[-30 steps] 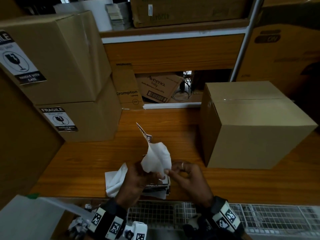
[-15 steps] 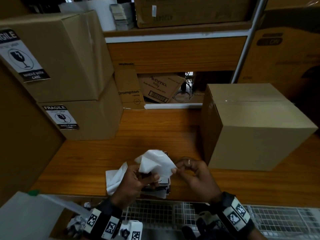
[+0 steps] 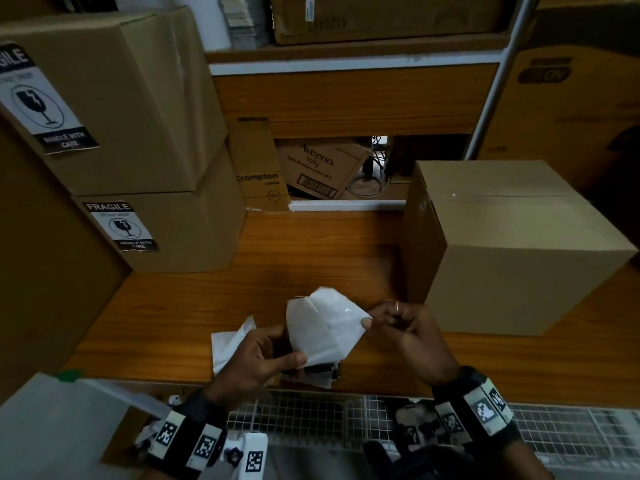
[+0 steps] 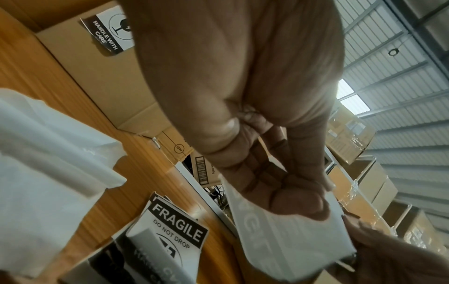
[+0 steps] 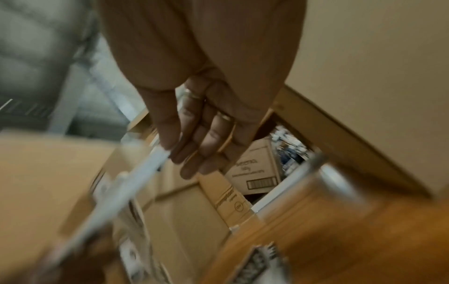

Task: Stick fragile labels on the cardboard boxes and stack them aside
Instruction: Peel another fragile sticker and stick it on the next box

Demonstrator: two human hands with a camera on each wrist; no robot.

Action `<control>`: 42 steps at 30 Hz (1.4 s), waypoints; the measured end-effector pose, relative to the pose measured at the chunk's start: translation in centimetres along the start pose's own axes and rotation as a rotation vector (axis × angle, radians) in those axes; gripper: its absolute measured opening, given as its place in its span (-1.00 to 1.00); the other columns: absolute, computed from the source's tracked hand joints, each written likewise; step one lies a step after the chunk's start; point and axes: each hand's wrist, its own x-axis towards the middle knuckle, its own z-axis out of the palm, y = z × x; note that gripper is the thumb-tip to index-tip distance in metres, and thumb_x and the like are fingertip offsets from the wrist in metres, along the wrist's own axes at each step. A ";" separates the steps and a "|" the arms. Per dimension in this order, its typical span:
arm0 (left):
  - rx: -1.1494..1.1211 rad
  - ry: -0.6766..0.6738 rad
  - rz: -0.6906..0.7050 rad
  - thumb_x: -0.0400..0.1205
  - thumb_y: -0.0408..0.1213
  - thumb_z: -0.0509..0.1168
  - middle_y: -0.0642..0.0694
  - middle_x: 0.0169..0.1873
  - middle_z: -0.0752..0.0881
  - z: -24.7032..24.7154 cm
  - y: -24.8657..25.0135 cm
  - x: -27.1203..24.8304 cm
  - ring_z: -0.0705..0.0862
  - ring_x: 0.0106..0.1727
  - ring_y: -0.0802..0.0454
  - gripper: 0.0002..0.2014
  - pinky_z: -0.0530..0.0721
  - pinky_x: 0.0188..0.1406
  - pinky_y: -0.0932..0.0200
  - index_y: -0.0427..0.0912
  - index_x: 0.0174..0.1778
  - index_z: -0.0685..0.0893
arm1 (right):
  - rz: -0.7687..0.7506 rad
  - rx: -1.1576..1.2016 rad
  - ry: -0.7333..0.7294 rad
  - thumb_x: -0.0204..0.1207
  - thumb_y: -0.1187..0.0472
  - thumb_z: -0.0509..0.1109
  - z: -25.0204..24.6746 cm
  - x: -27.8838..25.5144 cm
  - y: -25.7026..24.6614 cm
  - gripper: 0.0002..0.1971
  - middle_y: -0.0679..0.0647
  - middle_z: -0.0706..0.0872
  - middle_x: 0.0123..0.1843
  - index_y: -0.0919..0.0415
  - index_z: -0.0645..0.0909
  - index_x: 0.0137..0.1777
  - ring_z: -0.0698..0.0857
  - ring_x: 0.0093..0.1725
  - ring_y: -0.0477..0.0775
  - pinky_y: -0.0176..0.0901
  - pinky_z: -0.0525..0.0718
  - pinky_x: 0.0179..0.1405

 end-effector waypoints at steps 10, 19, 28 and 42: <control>0.014 0.105 0.004 0.40 0.14 0.62 -0.22 0.14 0.84 0.6 0.6 1.0 0.81 0.20 -0.17 -0.37 0.82 0.04 0.00 -0.26 0.22 0.77 | -0.183 -0.209 -0.256 0.65 0.58 0.34 0.3 -0.1 -0.8 -0.67 -0.07 0.82 0.26 0.27 0.81 0.22 0.76 0.32 -0.11 -0.26 0.67 0.34; 0.053 0.262 0.175 0.45 -0.35 0.52 -0.12 0.02 0.89 1.1 0.8 1.9 0.87 0.07 -0.09 -0.74 0.83 -0.02 0.10 -0.24 0.06 0.84 | -0.111 -0.192 -0.309 0.60 0.23 0.57 1.2 -1.2 -1.2 -0.76 -0.24 0.78 0.32 0.03 0.83 0.23 0.71 0.38 -0.15 -0.24 0.64 0.40; 0.143 0.220 0.267 0.49 -0.33 0.52 -0.07 0.07 0.88 1.4 -0.2 2.4 0.84 0.15 -0.06 -0.71 0.82 0.06 0.10 -0.24 0.14 0.82 | -0.092 -0.123 -0.070 0.51 0.11 0.61 4.9 0.4 -2.7 -0.78 -0.26 0.80 0.12 0.04 0.79 0.13 0.77 0.16 -0.19 -0.30 0.76 0.00; 0.193 0.144 0.312 0.56 -0.34 0.45 -0.02 0.03 0.89 1.0 0.5 2.2 0.85 0.08 -0.02 -0.82 0.80 0.04 0.15 0.02 -0.10 0.92 | -0.149 -0.297 -0.140 0.65 0.25 0.47 5.7 1.2 -1.2 -0.88 -0.16 0.82 0.04 0.02 0.78 0.08 0.78 0.09 -0.13 -0.03 0.79 0.02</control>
